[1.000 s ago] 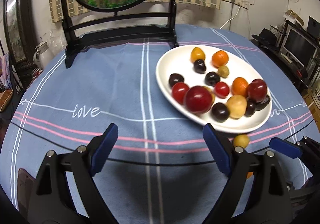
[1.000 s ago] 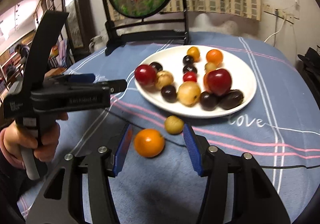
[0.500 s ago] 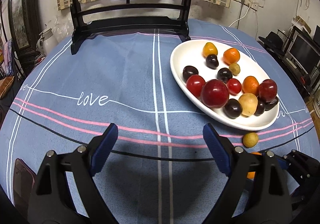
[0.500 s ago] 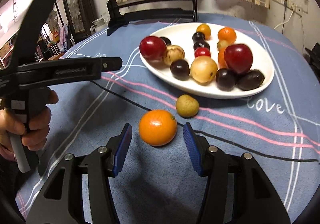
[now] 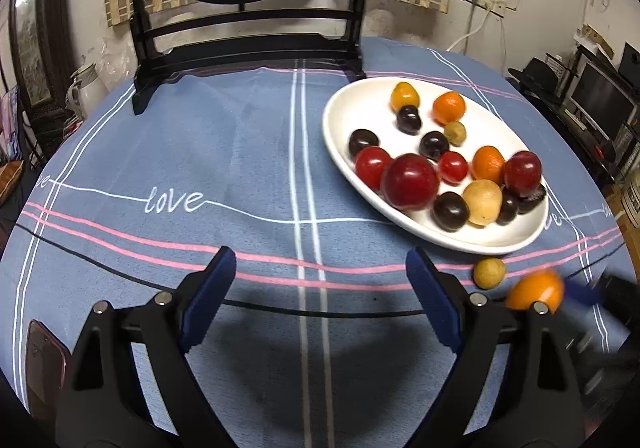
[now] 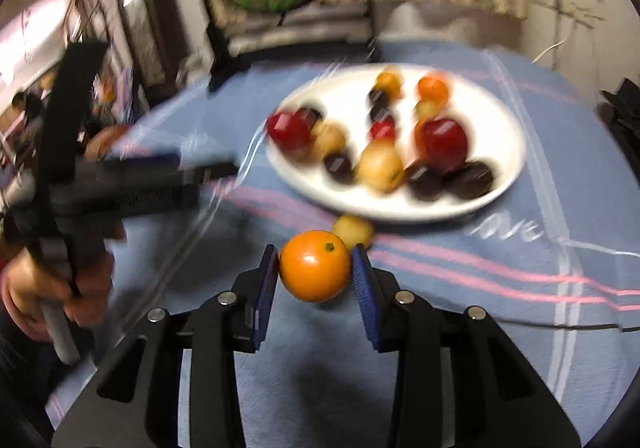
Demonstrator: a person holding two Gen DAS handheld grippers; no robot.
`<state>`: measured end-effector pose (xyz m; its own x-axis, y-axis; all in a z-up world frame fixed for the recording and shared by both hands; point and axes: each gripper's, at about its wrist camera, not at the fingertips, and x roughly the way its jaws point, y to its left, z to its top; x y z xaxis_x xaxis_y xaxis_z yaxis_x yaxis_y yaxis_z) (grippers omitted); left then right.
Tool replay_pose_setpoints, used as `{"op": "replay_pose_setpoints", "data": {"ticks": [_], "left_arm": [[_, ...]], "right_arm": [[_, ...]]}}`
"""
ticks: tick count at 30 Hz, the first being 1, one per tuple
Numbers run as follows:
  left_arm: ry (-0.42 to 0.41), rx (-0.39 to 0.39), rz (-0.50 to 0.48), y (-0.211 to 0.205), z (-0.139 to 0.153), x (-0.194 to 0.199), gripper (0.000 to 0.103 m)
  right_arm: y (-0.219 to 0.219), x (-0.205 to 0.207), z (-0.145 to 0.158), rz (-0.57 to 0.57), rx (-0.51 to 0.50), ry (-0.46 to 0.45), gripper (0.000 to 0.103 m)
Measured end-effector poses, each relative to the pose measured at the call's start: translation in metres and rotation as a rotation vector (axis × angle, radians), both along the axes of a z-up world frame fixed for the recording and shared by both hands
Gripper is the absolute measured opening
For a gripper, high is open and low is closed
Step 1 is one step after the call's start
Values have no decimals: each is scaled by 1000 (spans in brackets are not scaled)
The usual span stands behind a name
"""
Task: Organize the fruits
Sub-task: 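Grasp the last mandarin with the right tool while the left tool grasps the small green-yellow fruit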
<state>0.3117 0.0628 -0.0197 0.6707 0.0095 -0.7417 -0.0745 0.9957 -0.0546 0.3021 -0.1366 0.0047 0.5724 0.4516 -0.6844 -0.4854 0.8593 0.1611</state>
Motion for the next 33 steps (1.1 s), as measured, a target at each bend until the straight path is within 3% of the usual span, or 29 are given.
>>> {"op": "replay_pose_setpoints", "data": {"ticks": [6,8,11,14,16,18,21,28,33], "left_arm": [[-3,-19,-176,-44,-2,-6,87],[11,-24,-243,-62,-6,-5,71],[39,-9,-308,-85,-15,2,60],[62,3,-320,-97,-23,12,58],[65,-3,-322,-99,-26,16,54],[63,-6,-327,-99,-28,19,53],[68,-8,-338,-98,-33,20,53],[70,-28,-353,-88,-33,17,51],[67,-21,-358,-87,-32,16,47]], "right_arm": [[-37,9,15,-119,57,-28,37],[-41,10,16,-133,59,-34,37],[-41,9,17,-118,55,-42,37],[-42,10,13,-81,26,-36,37],[-46,13,7,-96,-45,-52,37],[-47,26,-11,-87,-87,11,37],[-49,38,-25,-65,-54,86,37],[-43,40,-23,39,125,186,37],[-22,46,-36,34,46,169,39]]}}
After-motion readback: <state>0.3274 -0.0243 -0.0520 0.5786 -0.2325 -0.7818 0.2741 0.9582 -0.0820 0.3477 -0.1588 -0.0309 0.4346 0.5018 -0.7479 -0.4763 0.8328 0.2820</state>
